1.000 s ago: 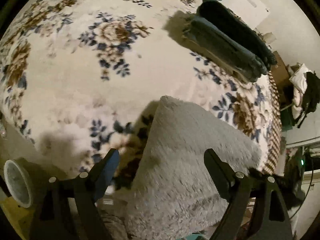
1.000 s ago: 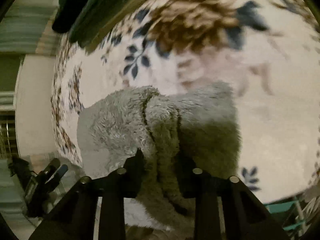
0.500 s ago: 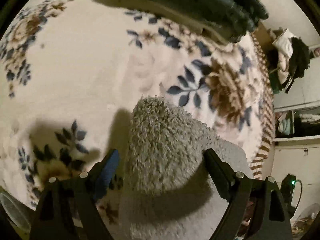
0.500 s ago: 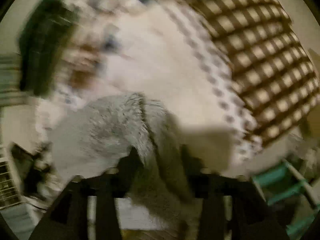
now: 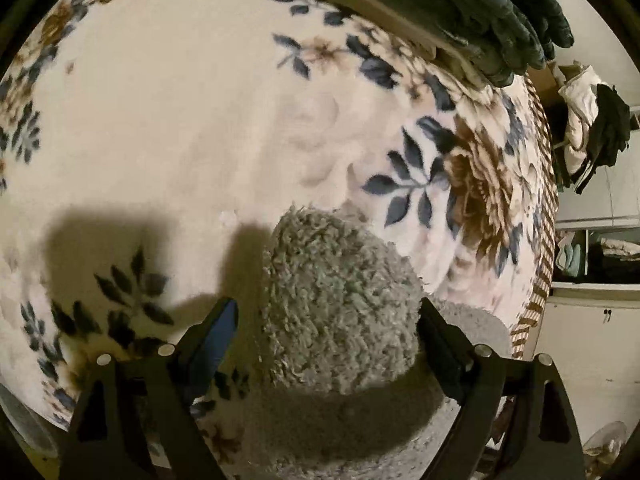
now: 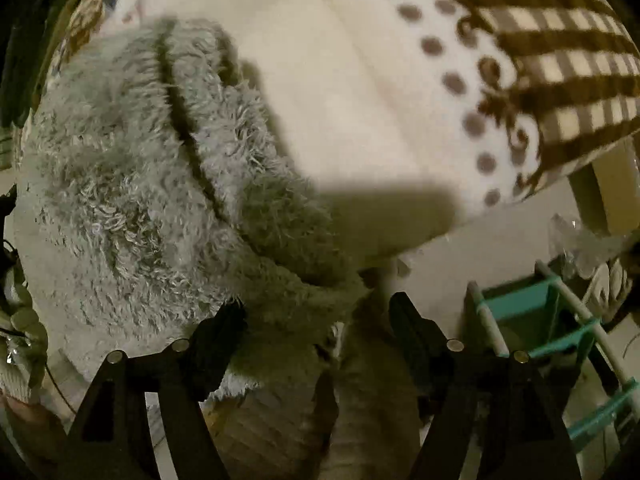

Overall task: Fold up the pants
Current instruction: 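Lift the folded fleece off the bed with both grippers, then carry the folded fleece with both grippers onto the jeans stack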

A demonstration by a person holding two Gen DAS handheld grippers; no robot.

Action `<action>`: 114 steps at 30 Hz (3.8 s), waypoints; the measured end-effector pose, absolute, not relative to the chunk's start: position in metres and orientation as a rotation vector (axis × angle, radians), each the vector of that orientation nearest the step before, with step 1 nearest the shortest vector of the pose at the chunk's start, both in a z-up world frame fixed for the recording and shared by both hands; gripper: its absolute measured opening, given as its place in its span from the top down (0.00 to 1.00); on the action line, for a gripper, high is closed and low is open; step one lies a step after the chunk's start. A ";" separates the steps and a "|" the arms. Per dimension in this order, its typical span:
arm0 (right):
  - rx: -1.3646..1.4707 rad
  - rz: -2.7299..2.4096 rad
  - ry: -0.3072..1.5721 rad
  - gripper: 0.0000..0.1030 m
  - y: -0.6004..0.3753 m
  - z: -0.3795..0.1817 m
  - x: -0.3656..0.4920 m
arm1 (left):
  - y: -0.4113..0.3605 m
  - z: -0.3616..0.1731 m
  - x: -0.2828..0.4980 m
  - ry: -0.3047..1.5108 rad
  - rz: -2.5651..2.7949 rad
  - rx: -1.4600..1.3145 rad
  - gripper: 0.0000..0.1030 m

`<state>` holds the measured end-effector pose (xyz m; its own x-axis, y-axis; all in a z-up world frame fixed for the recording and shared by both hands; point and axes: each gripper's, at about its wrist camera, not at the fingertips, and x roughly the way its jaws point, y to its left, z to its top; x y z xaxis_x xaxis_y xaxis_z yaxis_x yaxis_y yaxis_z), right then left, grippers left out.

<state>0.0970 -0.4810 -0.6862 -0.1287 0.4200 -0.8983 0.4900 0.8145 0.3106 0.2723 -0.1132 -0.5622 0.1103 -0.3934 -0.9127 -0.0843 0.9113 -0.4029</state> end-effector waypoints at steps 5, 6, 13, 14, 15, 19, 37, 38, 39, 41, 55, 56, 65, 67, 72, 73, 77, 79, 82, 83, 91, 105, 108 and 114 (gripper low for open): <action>0.672 0.004 1.568 0.26 -0.486 -0.612 0.140 | -0.099 -0.538 0.266 1.399 -0.239 -0.481 0.14; 0.698 0.032 1.519 0.26 -0.489 -0.603 0.155 | -0.095 -0.531 0.263 1.380 -0.240 -0.508 0.14; 0.574 0.094 1.508 0.26 -0.474 -0.645 0.244 | -0.101 -0.539 0.267 1.388 -0.246 -0.501 0.14; 0.481 0.055 1.540 0.26 -0.469 -0.654 0.254 | -0.104 -0.548 0.270 1.406 -0.235 -0.475 0.14; 0.415 0.033 1.560 0.26 -0.465 -0.660 0.262 | -0.105 -0.562 0.274 1.432 -0.207 -0.428 0.14; 0.409 -0.006 1.579 0.26 -0.477 -0.674 0.273 | -0.094 -0.593 0.284 1.487 -0.177 -0.473 0.13; 1.306 0.275 1.463 0.00 -0.478 -0.747 0.074 | -0.074 -0.569 0.185 1.436 -0.406 -0.765 0.07; 1.355 0.293 1.450 0.00 -0.470 -0.756 0.073 | -0.075 -0.572 0.185 1.437 -0.409 -0.759 0.06; 1.386 0.306 1.438 0.00 -0.462 -0.762 0.075 | -0.075 -0.573 0.185 1.437 -0.411 -0.757 0.05; 1.448 0.337 1.398 0.00 -0.451 -0.769 0.078 | -0.075 -0.577 0.186 1.438 -0.419 -0.763 0.04; 1.383 0.355 1.258 0.03 -0.419 -0.735 0.092 | -0.071 -0.605 0.186 1.480 -0.475 -0.808 0.01; 1.376 0.338 1.276 0.08 -0.415 -0.740 0.094 | -0.071 -0.607 0.186 1.484 -0.474 -0.815 0.01; 1.294 0.235 1.227 0.59 -0.410 -0.708 0.081 | -0.078 -0.572 0.177 1.371 -0.538 -0.750 0.48; 1.270 0.225 1.216 0.61 -0.414 -0.691 0.079 | -0.080 -0.560 0.175 1.353 -0.550 -0.754 0.50; 1.237 0.231 1.176 0.62 -0.425 -0.645 0.074 | -0.082 -0.512 0.173 1.310 -0.583 -0.759 0.51; 1.229 0.240 1.165 0.62 -0.426 -0.633 0.073 | -0.084 -0.503 0.175 1.303 -0.583 -0.757 0.51; 1.212 0.277 1.125 0.62 -0.442 -0.581 0.064 | -0.086 -0.454 0.184 1.271 -0.598 -0.758 0.51; 1.201 0.296 1.098 0.62 -0.448 -0.548 0.070 | -0.088 -0.428 0.192 1.252 -0.601 -0.762 0.51; 1.179 0.320 1.055 0.62 -0.459 -0.500 0.071 | -0.094 -0.388 0.209 1.219 -0.613 -0.763 0.51; 1.168 0.324 1.043 0.62 -0.458 -0.486 0.083 | -0.095 -0.372 0.217 1.204 -0.619 -0.762 0.51; 1.097 0.330 0.921 0.62 -0.447 -0.374 0.194 | -0.094 -0.284 0.326 1.089 -0.649 -0.783 0.51; 1.046 0.223 0.862 0.62 -0.370 -0.365 0.498 | -0.056 -0.324 0.608 1.121 -0.672 -0.802 0.50; 1.038 0.197 0.909 0.62 -0.357 -0.391 0.537 | -0.045 -0.363 0.644 1.194 -0.625 -0.805 0.50; 0.977 0.152 1.032 0.62 -0.337 -0.447 0.578 | -0.031 -0.421 0.664 1.333 -0.496 -0.714 0.45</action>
<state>0.5785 -0.3366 -0.4469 0.5422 0.5293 -0.6526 0.3189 0.5890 0.7426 0.6645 -0.0306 -0.4211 0.1845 -0.6949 -0.6951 -0.0721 0.6957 -0.7147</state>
